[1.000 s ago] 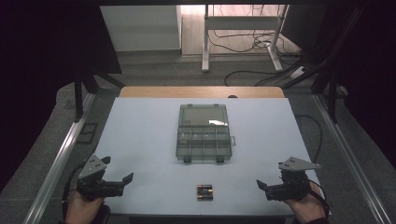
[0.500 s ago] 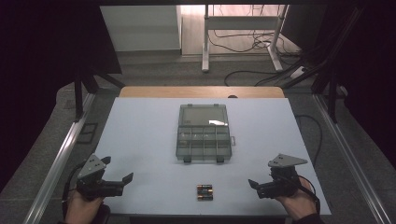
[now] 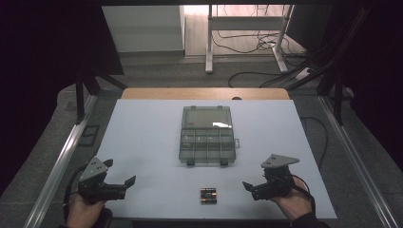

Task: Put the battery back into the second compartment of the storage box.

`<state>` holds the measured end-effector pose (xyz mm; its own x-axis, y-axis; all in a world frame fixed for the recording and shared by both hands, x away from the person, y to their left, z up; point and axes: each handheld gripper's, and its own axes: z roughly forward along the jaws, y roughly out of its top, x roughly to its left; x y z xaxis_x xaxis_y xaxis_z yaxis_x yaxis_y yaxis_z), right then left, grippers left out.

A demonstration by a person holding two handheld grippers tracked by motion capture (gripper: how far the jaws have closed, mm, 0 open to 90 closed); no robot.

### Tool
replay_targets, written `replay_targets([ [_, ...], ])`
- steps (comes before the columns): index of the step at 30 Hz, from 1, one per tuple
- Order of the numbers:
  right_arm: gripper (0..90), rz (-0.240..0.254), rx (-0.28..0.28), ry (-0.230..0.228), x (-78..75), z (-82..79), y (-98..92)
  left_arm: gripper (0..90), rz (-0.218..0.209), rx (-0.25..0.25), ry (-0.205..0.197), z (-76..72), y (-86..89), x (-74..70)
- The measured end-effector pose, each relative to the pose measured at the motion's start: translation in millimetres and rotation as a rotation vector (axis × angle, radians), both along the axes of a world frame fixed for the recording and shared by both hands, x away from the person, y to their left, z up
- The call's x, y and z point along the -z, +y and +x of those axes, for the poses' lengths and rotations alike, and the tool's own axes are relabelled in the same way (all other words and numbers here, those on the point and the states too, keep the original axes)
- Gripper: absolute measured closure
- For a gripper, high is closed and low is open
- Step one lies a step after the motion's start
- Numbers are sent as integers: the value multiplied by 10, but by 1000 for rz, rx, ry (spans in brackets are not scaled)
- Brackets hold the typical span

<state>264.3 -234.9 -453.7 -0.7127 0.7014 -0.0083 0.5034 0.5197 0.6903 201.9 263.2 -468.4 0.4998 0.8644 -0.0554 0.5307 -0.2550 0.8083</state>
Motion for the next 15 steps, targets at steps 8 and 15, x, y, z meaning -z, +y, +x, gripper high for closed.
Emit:
replay_targets([
  [8, 0, -24, -27, 11, 14, 54, 153, 6, -2, 1, 1, 3, -1, 0],
  [15, 0, -40, -44, 24, 34, 104, 244, 5, -9, 1, 3, 8, 8, 1],
])
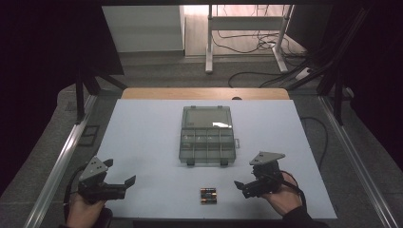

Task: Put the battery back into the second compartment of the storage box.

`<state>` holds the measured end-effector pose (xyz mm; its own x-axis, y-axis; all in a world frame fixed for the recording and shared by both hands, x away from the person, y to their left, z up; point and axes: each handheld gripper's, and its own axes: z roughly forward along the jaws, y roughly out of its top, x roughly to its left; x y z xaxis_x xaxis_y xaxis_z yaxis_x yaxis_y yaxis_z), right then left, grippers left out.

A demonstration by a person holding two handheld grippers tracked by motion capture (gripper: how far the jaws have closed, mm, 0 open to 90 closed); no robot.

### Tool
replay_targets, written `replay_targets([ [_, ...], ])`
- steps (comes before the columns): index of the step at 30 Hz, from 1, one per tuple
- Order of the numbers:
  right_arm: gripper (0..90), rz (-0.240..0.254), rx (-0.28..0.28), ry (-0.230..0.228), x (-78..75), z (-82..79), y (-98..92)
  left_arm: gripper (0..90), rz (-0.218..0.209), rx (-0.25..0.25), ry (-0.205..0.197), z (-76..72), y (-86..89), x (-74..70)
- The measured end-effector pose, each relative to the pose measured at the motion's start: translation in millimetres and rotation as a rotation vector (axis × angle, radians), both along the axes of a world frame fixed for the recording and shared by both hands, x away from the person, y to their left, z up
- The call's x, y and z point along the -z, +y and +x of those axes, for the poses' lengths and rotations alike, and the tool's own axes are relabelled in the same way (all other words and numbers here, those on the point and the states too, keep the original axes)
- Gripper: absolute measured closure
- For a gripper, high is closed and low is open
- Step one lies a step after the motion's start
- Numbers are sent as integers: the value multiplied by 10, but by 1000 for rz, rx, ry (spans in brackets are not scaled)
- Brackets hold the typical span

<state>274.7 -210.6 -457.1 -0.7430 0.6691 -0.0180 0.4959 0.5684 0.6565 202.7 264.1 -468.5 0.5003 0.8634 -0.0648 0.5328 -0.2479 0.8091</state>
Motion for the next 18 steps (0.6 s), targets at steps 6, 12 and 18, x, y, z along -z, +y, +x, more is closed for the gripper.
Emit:
replay_targets([
  [6, 0, -4, 12, 29, 3, 46, 105, 5, -3, 0, 1, 2, 2, 0],
  [12, 0, -19, -4, 62, 23, 82, 214, 5, 0, 1, 1, 3, -1, 0],
  [18, 0, -40, -35, 71, 42, 94, 309, 5, 0, 2, 2, 4, -2, 0],
])
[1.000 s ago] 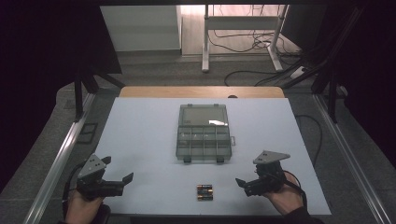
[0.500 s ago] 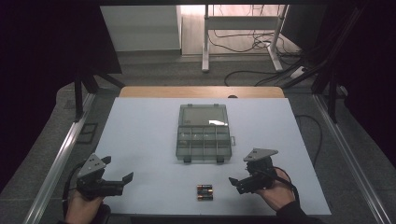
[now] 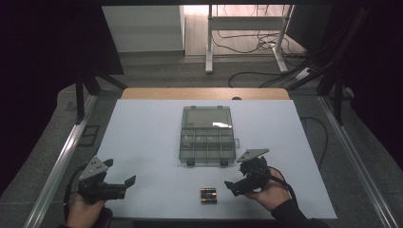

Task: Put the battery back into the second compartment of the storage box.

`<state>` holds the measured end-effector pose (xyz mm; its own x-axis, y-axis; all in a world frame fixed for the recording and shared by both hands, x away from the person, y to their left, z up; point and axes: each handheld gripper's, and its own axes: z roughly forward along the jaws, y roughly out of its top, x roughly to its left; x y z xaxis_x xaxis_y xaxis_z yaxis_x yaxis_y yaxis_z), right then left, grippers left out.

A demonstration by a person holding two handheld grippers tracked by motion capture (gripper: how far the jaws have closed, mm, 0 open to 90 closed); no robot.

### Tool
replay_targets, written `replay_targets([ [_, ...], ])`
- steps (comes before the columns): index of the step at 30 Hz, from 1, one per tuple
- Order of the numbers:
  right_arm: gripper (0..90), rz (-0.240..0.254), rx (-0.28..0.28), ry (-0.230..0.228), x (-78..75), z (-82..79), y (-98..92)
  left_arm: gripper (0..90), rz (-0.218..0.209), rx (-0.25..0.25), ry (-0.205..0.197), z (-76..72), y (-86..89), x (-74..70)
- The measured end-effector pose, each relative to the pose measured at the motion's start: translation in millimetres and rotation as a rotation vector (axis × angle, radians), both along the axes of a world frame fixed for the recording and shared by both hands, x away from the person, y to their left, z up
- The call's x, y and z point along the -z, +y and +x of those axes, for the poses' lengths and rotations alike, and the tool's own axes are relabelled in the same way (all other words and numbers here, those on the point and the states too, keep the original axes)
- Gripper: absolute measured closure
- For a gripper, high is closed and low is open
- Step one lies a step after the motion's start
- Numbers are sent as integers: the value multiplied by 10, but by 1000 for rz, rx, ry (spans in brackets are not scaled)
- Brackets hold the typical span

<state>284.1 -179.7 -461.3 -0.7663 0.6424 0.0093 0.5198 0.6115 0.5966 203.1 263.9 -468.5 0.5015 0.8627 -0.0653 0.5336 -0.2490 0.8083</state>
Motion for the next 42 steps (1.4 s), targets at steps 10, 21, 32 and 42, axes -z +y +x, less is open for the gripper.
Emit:
replay_targets([
  [10, 110, -60, -85, 22, 53, 15, 208, 6, 7, 1, 2, 4, -8, 1],
  [21, 415, -126, -203, 74, 137, 15, 477, 7, 11, 3, 3, 6, -12, 1],
  [32, 644, -162, -303, 127, 225, 60, 716, 8, 13, 4, 2, 5, -14, 1],
  [42, 699, -205, -352, 150, 336, 94, 827, 9, 11, 5, 4, 7, -14, 2],
])
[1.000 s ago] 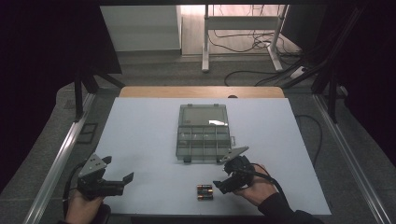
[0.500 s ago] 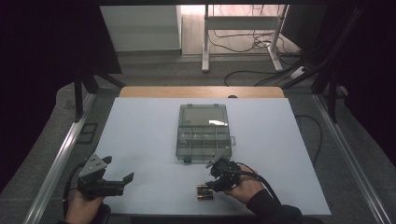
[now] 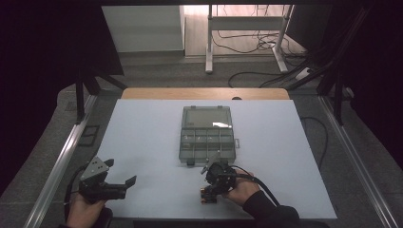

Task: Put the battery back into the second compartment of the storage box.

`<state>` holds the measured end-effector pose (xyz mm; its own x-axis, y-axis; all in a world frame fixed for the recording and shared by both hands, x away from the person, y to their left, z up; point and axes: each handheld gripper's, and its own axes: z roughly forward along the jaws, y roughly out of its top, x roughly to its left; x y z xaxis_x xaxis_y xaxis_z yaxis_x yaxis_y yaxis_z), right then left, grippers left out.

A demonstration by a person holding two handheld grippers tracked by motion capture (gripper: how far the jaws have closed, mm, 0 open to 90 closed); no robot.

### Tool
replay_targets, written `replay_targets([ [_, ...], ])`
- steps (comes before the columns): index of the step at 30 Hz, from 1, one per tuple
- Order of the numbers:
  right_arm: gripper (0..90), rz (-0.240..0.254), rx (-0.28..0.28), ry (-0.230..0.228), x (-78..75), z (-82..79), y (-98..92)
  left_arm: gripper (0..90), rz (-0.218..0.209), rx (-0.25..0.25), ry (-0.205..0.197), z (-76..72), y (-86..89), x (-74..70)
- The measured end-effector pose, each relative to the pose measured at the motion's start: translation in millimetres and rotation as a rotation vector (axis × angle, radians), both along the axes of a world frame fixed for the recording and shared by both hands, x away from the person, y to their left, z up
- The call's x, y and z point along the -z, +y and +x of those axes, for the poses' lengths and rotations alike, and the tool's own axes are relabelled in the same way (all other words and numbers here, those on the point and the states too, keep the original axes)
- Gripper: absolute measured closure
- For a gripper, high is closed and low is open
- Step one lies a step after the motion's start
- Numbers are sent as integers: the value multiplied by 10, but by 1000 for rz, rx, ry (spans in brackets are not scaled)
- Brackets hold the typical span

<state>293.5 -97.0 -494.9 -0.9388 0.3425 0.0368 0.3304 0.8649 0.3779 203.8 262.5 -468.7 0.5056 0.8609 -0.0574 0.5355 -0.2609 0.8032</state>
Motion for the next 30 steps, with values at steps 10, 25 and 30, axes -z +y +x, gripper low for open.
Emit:
replay_targets([
  [10, 766, -29, 8, -28, 15, 43, 31, 9, -2, 2, -2, 0, 5, 0],
  [25, 766, 44, 61, -64, -173, 89, -59, 10, -4, -2, 1, 5, 4, 2],
  [30, 766, 87, 109, -61, -260, 154, -109, 11, -3, -2, 2, 6, 3, 2],
])
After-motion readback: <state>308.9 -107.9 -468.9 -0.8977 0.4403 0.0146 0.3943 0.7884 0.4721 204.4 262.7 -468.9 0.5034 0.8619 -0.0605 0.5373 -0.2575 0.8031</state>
